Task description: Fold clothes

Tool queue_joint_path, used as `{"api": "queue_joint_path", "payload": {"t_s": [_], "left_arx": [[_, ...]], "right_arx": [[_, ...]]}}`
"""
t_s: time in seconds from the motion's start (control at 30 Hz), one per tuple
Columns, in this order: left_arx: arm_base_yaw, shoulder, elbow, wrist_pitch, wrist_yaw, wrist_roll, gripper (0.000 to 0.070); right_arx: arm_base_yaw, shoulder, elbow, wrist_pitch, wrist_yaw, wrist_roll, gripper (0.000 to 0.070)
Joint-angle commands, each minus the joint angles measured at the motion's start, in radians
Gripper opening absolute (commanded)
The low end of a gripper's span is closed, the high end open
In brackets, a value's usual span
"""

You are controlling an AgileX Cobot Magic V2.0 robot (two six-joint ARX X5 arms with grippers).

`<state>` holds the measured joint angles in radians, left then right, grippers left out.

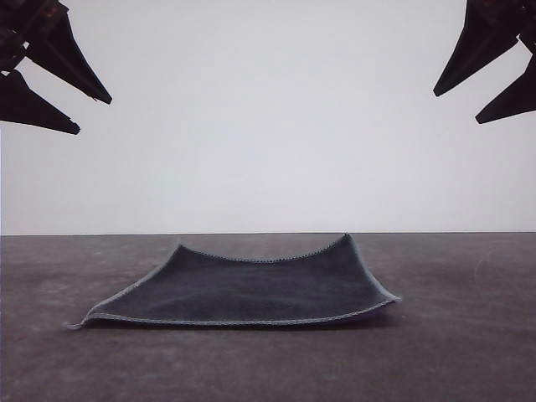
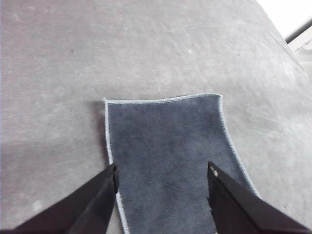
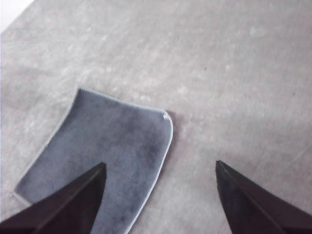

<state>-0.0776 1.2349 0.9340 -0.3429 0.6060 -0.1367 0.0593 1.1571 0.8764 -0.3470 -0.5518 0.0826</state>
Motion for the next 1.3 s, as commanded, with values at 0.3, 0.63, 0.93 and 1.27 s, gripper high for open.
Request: {"api": "queue_joint_path", "payload": {"t_s": [0.3,0.63,0.93,1.27], "left_arx": [[-0.056,0.263,0.022,0.189,0.007,-0.036,0.0354],[-0.056,0.565,0.159,0.262,0.006,-0.032,0.0354],[-0.057,0.762,0.405,0.159,0.028,-0.023,0.0354],[-0.085,0.808,0.462,0.068,0.042,0.063,0.0354]], "right_arx": [[0.066,0.283,0.015,0.201,-0.035,0.061,0.0453],[0.083,0.593,0.131,0.341,-0.073,0.101,0.0453],[0.105,0.769,0.328,0.288,-0.140,0.105,0.0453],[0.143,0.798,0.361,0.265,-0.133,0.085,0.0452]]}}
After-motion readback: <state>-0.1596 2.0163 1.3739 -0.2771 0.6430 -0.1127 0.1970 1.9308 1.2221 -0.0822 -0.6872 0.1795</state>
